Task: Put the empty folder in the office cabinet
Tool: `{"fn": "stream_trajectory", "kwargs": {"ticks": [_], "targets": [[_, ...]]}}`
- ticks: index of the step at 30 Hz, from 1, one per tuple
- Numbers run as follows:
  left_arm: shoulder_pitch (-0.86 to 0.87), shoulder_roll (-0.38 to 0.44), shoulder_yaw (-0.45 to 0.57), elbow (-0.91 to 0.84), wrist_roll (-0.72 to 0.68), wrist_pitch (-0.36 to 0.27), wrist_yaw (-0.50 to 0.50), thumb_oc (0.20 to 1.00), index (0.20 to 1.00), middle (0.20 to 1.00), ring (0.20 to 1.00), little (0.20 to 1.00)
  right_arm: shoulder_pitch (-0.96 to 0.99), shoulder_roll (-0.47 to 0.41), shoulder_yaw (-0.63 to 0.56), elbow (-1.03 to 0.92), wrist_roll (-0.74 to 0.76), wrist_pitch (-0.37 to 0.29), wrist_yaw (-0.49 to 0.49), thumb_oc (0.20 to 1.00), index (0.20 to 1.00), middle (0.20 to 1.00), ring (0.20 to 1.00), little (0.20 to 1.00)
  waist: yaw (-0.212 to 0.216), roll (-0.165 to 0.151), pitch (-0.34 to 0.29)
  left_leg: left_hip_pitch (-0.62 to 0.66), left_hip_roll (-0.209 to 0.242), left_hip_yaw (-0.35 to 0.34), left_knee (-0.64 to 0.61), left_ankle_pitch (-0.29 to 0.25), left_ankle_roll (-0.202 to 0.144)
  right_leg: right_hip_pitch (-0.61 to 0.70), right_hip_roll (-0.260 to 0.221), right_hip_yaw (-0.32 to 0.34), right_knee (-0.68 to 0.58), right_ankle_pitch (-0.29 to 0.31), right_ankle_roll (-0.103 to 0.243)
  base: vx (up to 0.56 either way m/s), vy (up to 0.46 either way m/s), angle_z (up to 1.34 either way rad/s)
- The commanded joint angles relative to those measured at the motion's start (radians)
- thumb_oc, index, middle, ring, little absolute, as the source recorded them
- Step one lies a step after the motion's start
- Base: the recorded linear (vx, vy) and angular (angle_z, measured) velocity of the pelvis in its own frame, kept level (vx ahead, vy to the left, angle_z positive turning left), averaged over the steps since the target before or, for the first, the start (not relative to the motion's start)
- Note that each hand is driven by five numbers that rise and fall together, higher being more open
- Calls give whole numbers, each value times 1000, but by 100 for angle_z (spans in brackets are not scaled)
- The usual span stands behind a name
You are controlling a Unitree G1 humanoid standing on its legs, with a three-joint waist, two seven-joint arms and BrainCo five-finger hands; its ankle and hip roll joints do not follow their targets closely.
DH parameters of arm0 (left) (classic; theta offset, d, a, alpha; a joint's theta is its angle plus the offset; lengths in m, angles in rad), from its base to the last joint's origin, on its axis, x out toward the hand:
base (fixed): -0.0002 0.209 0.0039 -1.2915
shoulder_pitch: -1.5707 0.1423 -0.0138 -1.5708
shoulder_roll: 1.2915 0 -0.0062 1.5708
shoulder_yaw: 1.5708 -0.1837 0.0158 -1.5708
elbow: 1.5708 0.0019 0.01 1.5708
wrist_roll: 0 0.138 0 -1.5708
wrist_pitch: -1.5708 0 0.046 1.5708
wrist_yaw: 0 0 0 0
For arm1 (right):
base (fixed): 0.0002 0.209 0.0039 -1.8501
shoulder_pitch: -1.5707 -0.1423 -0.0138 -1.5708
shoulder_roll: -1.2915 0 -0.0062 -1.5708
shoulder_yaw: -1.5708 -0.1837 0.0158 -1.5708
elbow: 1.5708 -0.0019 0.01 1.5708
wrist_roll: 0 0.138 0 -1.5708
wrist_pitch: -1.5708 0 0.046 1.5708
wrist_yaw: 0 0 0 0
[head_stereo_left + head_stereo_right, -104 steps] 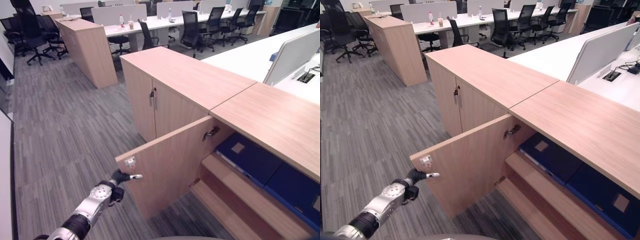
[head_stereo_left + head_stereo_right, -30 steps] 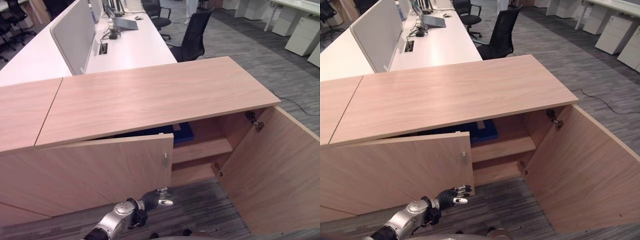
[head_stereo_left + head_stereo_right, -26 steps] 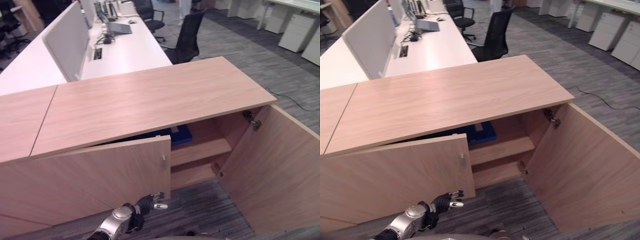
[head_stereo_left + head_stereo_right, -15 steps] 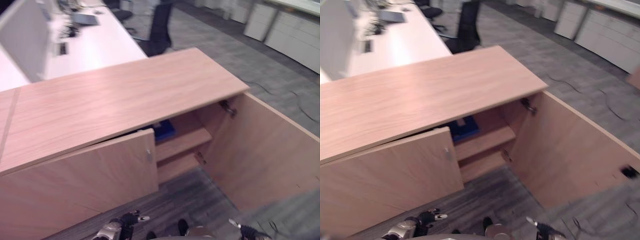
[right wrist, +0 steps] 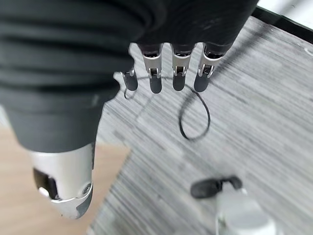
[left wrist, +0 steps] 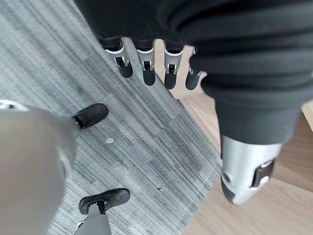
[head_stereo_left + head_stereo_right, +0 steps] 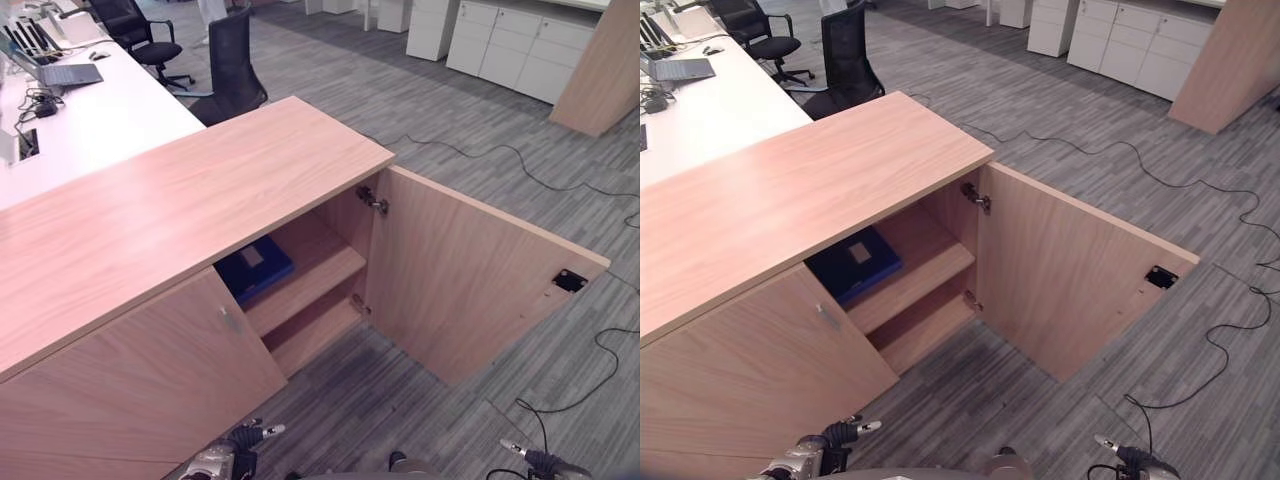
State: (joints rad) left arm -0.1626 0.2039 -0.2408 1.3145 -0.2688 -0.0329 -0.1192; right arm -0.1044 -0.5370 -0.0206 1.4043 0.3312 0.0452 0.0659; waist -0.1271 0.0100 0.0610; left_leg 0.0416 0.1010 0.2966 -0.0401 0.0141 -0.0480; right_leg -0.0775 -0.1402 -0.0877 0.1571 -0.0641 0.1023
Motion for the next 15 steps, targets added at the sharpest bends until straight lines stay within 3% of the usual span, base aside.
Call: {"fn": "stream_trajectory", "kwargs": {"ticks": [1,2,3,4,6,9,11,13,14,15], "targets": [[-3,60,63,62,8,-23,8,1000,1000,1000,1000,1000,5,9,-9,80,-33,-21,-2,1000,1000,1000,1000,1000,-2,-99,-44,10,0,-67,-47,-29,-6,-34,-59,127,-77,98,79,129,-402,5],[-3,60,63,62,8,-23,8,1000,1000,1000,1000,1000,5,9,-9,80,-33,-21,-2,1000,1000,1000,1000,1000,-2,-99,-44,10,1,-67,-47,-29,-7,-35,-58,126,-76,97,78,116,-439,6],[5,71,81,74,7,-21,12,1000,1000,1000,1000,1000,-5,-14,0,72,-44,-27,2,1000,1000,1000,1000,1000,-2,-106,-48,20,56,-64,-47,-9,-34,-28,-19,113,-67,78,65,76,-292,2],[5,71,81,74,7,-21,12,1000,1000,1000,1000,1000,-6,-15,1,72,-44,-27,2,1000,1000,1000,1000,1000,-2,-105,-48,20,57,-65,-47,-9,-35,-28,-18,112,-67,78,65,107,-425,1],[5,76,94,71,-16,-20,15,1000,1000,1000,1000,1000,-25,-66,3,51,-44,-40,-4,1000,1000,1000,1000,1000,-3,-110,-47,19,105,-70,-43,21,-50,-17,20,101,-64,58,44,72,-321,-3],[-4,70,93,60,-32,-18,18,1000,1000,1000,1000,1000,-84,-168,11,22,-41,-50,-8,1000,1000,1000,1000,1000,-5,-114,-45,-8,140,-80,8,40,-48,-9,60,82,-65,42,13,32,-288,10],[-22,58,70,38,-52,-18,17,1000,1000,1000,1000,1000,-121,-218,20,-1,-22,-61,-9,1000,1000,1000,1000,1000,-2,-128,-30,-50,132,-84,107,11,-24,-1,64,67,-62,32,-5,-43,-206,11],[-24,43,54,24,-63,-21,19,1000,1000,1000,1000,1000,-148,-222,38,-29,-14,-70,-16,1000,1000,1000,1000,1000,4,-134,-14,-86,90,-101,174,-35,0,2,63,55,-54,19,-16,-52,-109,18],[-6,23,46,22,-70,-22,19,1000,1000,1000,1000,1000,-164,-218,48,-74,-14,-81,-27,1000,1000,1000,1000,1000,-4,-126,-15,-79,88,-22,160,-46,11,10,67,33,-54,10,-16,-15,-27,15],[5,18,40,14,-70,-18,15,1000,1000,1000,1000,1000,-185,-222,57,-113,-11,-83,-28,1000,1000,1000,1000,1000,-3,-119,-19,-75,91,6,152,-38,7,8,75,38,-53,9,-22,8,-2,14]]}}
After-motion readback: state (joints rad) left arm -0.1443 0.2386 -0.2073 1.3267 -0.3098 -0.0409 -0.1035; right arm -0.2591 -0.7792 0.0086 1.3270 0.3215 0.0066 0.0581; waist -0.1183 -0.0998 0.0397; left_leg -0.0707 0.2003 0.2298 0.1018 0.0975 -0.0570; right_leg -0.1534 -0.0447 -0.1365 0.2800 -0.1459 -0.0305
